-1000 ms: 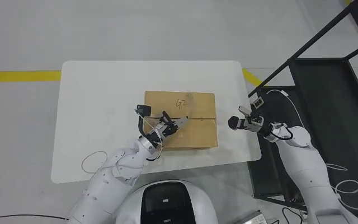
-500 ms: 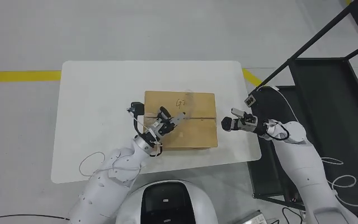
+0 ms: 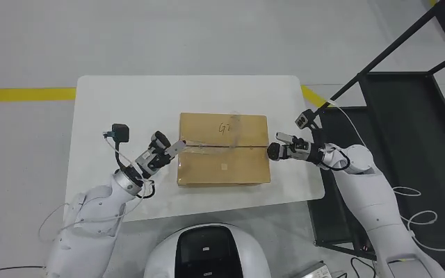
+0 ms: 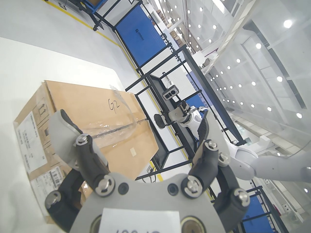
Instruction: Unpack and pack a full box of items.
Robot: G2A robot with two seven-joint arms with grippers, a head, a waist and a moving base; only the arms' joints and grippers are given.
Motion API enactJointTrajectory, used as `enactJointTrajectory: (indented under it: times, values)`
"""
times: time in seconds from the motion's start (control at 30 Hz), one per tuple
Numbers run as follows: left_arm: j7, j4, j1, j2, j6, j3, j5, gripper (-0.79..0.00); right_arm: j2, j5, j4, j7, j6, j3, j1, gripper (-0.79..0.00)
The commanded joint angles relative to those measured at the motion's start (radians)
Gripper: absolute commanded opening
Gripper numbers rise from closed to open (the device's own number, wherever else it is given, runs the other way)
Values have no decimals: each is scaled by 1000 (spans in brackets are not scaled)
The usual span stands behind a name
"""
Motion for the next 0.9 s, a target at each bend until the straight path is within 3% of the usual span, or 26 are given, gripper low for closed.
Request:
enactJointTrajectory:
  times: [0.0,0.13,0.37,0.6,0.87]
  values:
    - [-3,14,-1,4,-40,-7,41,0,2,-27,-11,-26,5,4,-5,0]
    - [-1,23,2,7,-87,14,148,0,9,-47,-16,-48,17,33,-22,0]
    - [50,-29,-5,-1,-58,125,341,0,21,-12,-6,-57,-2,111,-80,0]
    - [204,57,-73,-29,70,310,657,0,25,23,4,-53,-21,149,-127,0]
    - [218,119,-148,-64,235,483,863,0,29,52,36,-31,-31,179,-155,0]
